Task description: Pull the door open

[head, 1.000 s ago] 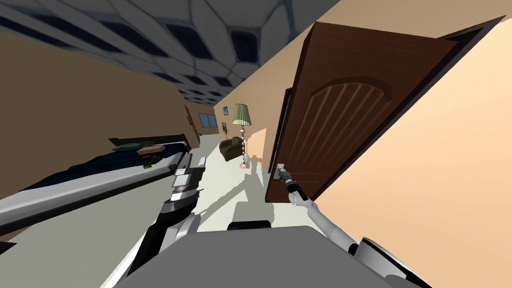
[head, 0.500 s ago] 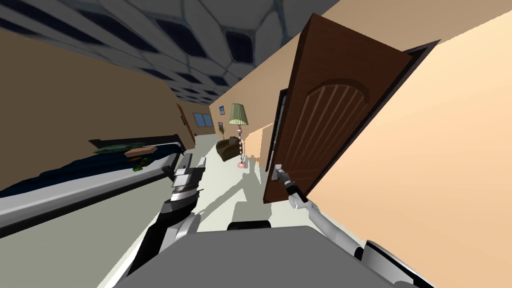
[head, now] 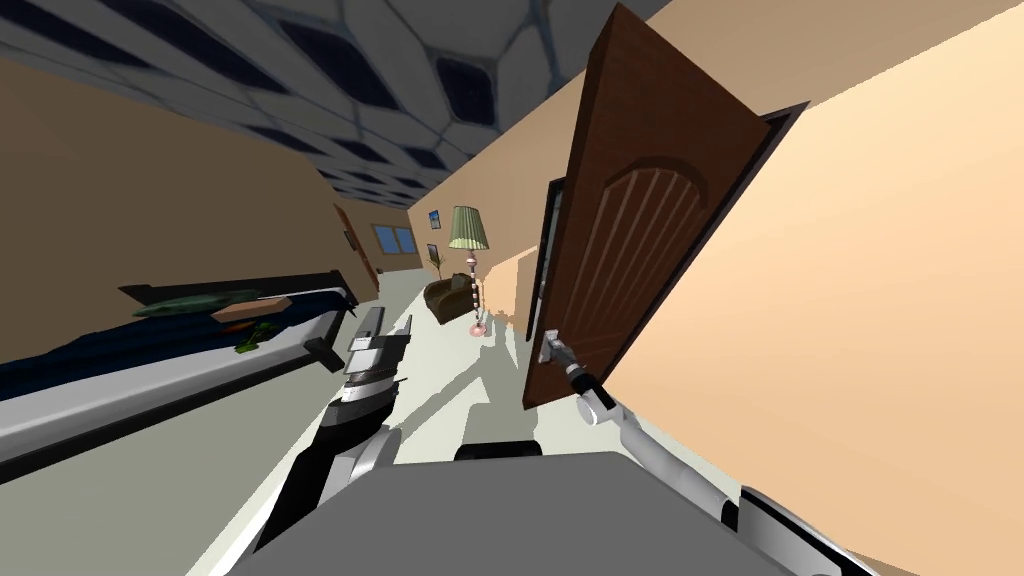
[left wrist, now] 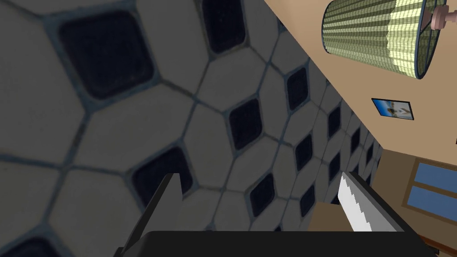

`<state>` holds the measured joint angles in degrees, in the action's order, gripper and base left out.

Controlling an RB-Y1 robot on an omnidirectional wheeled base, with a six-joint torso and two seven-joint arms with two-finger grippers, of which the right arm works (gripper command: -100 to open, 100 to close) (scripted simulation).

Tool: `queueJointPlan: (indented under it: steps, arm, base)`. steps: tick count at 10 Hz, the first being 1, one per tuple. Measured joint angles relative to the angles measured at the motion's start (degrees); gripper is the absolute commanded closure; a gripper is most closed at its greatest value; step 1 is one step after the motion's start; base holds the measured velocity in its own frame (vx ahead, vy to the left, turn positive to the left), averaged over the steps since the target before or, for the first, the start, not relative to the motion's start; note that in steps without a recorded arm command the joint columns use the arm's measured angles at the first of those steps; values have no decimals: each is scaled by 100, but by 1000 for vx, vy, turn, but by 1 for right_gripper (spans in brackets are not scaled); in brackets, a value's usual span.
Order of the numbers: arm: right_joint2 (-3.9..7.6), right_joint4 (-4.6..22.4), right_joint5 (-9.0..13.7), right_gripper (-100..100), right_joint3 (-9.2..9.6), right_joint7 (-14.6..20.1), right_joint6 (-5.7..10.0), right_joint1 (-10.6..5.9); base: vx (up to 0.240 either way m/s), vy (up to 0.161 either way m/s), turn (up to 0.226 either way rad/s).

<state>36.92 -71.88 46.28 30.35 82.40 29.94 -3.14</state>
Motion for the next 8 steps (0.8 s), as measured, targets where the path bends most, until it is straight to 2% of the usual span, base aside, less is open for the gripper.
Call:
queueJointPlan:
  steps: [4,6,7,8]
  arm:
    - [140,-400,-168,100,407,78,76,114]
    - [275,-691,-233,100,582,126,89,244]
    - [324,-847,-258,100,680,146,55,293]
    - [318,-869,-266,100,713,144,32,305]
  base:
    - [-35,-95,-88]
    - [-41,-155,-61]
    - [-14,-62,20]
    - [42,25,-193]
